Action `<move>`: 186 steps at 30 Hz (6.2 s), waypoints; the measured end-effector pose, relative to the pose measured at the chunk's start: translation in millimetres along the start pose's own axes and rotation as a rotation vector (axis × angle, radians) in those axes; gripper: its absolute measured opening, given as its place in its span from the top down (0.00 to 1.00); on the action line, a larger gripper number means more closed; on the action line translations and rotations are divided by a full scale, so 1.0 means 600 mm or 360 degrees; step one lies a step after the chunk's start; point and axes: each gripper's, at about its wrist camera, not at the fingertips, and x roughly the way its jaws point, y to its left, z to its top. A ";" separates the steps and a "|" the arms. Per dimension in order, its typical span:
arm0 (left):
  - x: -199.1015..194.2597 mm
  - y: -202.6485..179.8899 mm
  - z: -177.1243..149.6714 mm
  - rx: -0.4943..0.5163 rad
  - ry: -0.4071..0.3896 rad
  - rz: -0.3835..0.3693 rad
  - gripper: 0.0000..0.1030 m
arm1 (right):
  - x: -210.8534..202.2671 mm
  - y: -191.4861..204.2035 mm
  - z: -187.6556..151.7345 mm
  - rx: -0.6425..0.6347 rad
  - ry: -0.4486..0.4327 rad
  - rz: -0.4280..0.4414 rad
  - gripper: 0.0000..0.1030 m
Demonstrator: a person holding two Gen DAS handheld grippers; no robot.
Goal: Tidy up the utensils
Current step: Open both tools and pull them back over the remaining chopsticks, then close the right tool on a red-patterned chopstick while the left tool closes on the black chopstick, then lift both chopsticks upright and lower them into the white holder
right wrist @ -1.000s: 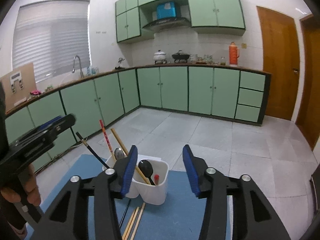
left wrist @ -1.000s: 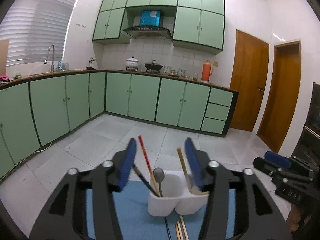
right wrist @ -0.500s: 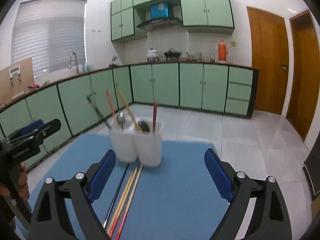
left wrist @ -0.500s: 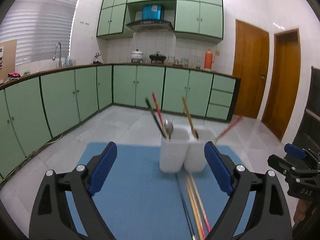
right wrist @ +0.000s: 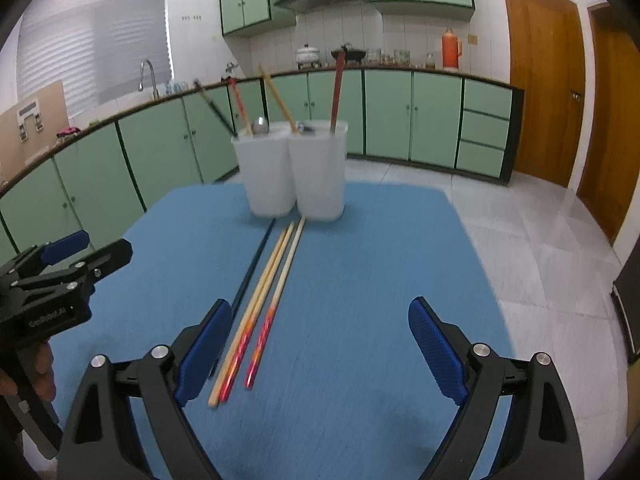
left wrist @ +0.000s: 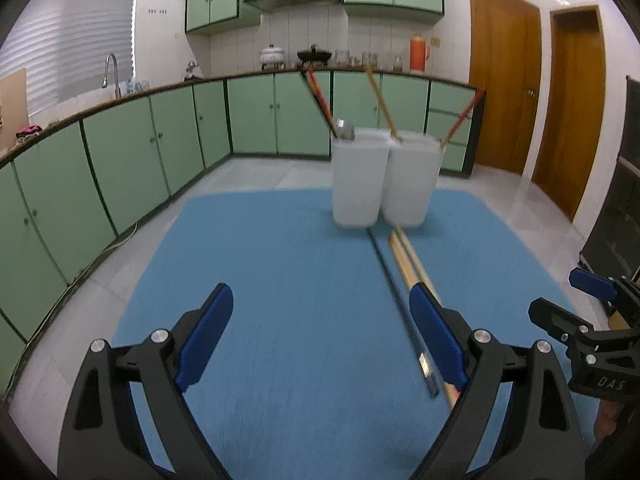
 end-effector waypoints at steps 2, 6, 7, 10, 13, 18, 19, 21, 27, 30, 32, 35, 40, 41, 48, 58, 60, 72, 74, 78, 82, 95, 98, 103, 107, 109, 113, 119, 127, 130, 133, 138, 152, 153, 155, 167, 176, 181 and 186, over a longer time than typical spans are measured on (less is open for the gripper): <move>0.004 0.003 -0.019 -0.0006 0.0049 0.0009 0.16 | 0.006 0.009 -0.019 0.0008 0.0027 -0.0007 0.22; 0.010 0.005 -0.044 0.0004 0.0116 0.0018 0.16 | 0.021 0.027 -0.047 -0.0022 0.0097 0.0004 0.37; 0.011 0.007 -0.049 0.0002 0.0131 0.0016 0.16 | 0.025 0.031 -0.051 -0.0042 0.0119 0.0007 0.42; 0.015 0.011 -0.061 -0.0016 0.0171 0.0004 0.16 | 0.032 0.041 -0.063 -0.0068 0.0164 0.0025 0.53; 0.019 0.009 -0.070 -0.0017 0.0203 -0.0002 0.18 | 0.036 0.048 -0.067 -0.0072 0.0187 0.0040 0.61; 0.021 0.003 -0.077 -0.0027 0.0223 -0.0011 0.18 | 0.043 0.058 -0.070 -0.0082 0.0238 0.0074 0.70; 0.022 0.002 -0.076 -0.0028 0.0227 -0.0010 0.18 | 0.045 0.060 -0.070 -0.0087 0.0249 0.0073 0.71; 0.022 0.003 -0.077 -0.0032 0.0231 -0.0011 0.18 | 0.049 0.062 -0.071 -0.0090 0.0268 0.0080 0.73; 0.025 0.005 -0.080 -0.0049 0.0242 -0.0017 0.18 | 0.066 0.066 -0.073 -0.0083 0.0334 0.0070 0.79; 0.027 0.006 -0.081 -0.0060 0.0249 -0.0023 0.18 | 0.070 0.070 -0.072 -0.0088 0.0343 0.0050 0.79; 0.029 0.005 -0.080 -0.0067 0.0252 -0.0026 0.18 | 0.073 0.074 -0.070 -0.0100 0.0346 0.0033 0.79; 0.030 0.001 -0.081 -0.0073 0.0256 -0.0042 0.18 | 0.077 0.081 -0.069 -0.0127 0.0349 0.0003 0.90; 0.029 -0.014 -0.081 -0.0052 0.0260 -0.0071 0.18 | 0.075 0.074 -0.070 -0.0100 0.0349 0.0009 0.94; 0.030 -0.018 -0.081 -0.0047 0.0263 -0.0080 0.19 | 0.074 0.070 -0.069 -0.0086 0.0348 0.0005 0.94; 0.040 -0.050 -0.087 -0.0023 0.0324 -0.0158 0.23 | 0.054 0.022 -0.078 0.0019 0.0340 -0.0023 0.95; 0.063 -0.086 -0.094 0.0008 0.0404 -0.0174 0.27 | 0.042 -0.011 -0.083 0.0076 0.0327 -0.0035 0.95; 0.068 -0.092 -0.095 0.0009 0.0423 -0.0180 0.28 | 0.042 -0.016 -0.083 0.0081 0.0325 -0.0032 0.95; 0.085 -0.114 -0.094 0.0022 0.0477 -0.0120 0.39 | 0.041 -0.024 -0.086 0.0106 0.0324 -0.0010 0.95; 0.083 -0.116 -0.094 0.0008 0.0472 -0.0127 0.44 | 0.042 -0.025 -0.086 0.0113 0.0327 -0.0004 0.94; 0.080 -0.113 -0.094 -0.0013 0.0461 -0.0145 0.63 | 0.042 -0.026 -0.086 0.0124 0.0329 0.0006 0.94; 0.079 -0.115 -0.095 -0.0010 0.0457 -0.0153 0.70 | 0.042 -0.026 -0.087 0.0130 0.0329 0.0008 0.94; 0.080 -0.122 -0.095 -0.0028 0.0456 -0.0138 0.75 | 0.046 -0.028 -0.087 0.0159 0.0327 0.0013 0.94; 0.078 -0.122 -0.095 -0.0042 0.0453 -0.0158 0.94 | 0.044 -0.031 -0.088 0.0186 0.0323 0.0024 0.94; 0.069 -0.113 -0.092 -0.0073 0.0468 -0.0188 0.95 | 0.030 -0.033 -0.086 0.0176 0.0297 0.0025 0.95; 0.042 -0.105 -0.083 -0.0045 0.0406 -0.0159 0.95 | 0.001 -0.036 -0.073 0.0118 0.0231 -0.0021 0.95; 0.018 -0.100 -0.068 -0.0021 0.0336 -0.0145 0.95 | -0.015 -0.038 -0.060 0.0083 0.0189 -0.0045 0.95; -0.027 -0.093 -0.031 0.0017 0.0196 -0.0125 0.95 | -0.052 -0.042 -0.028 0.0034 0.0091 -0.0068 0.95; -0.075 -0.083 0.029 0.0003 0.0022 -0.0144 0.95 | -0.106 -0.052 0.030 0.0011 -0.0065 -0.0047 0.95; -0.083 -0.076 0.099 -0.0037 -0.0078 -0.0199 0.95 | -0.137 -0.067 0.108 0.0076 -0.0200 0.0049 0.95; -0.080 -0.076 0.123 -0.0047 -0.0095 -0.0218 0.95 | -0.138 -0.067 0.132 0.0082 -0.0225 0.0093 0.95; -0.080 -0.073 0.145 -0.0062 -0.0110 -0.0244 0.95 | -0.134 -0.061 0.157 0.0074 -0.0244 0.0118 0.95; -0.080 -0.074 0.175 -0.0061 -0.0147 -0.0256 0.95 | -0.127 -0.054 0.191 0.0055 -0.0257 0.0161 0.95; -0.092 -0.066 0.236 -0.0056 -0.0269 -0.0287 0.95 | -0.136 -0.037 0.255 -0.0027 -0.0356 0.0203 0.95; -0.093 -0.066 0.243 -0.0053 -0.0284 -0.0287 0.95 | -0.138 -0.036 0.260 -0.0028 -0.0367 0.0212 0.95; -0.098 -0.062 0.257 -0.0048 -0.0319 -0.0286 0.95 | -0.140 -0.034 0.274 -0.0035 -0.0387 0.0231 0.95; -0.106 -0.069 0.370 -0.0089 -0.0566 -0.0272 0.95 | -0.157 -0.016 0.375 -0.0125 -0.0573 0.0218 0.95; -0.054 -0.072 0.426 -0.0141 -0.0652 -0.0188 0.95 | -0.116 -0.020 0.430 -0.0122 -0.0603 0.0173 0.95; -0.008 -0.070 0.439 -0.0155 -0.0652 -0.0155 0.95 | -0.064 -0.025 0.443 -0.0113 -0.0556 0.0148 0.95; 0.048 -0.069 0.432 -0.0166 -0.0601 -0.0133 0.95 | 0.000 -0.024 0.445 -0.0123 -0.0495 0.0127 0.95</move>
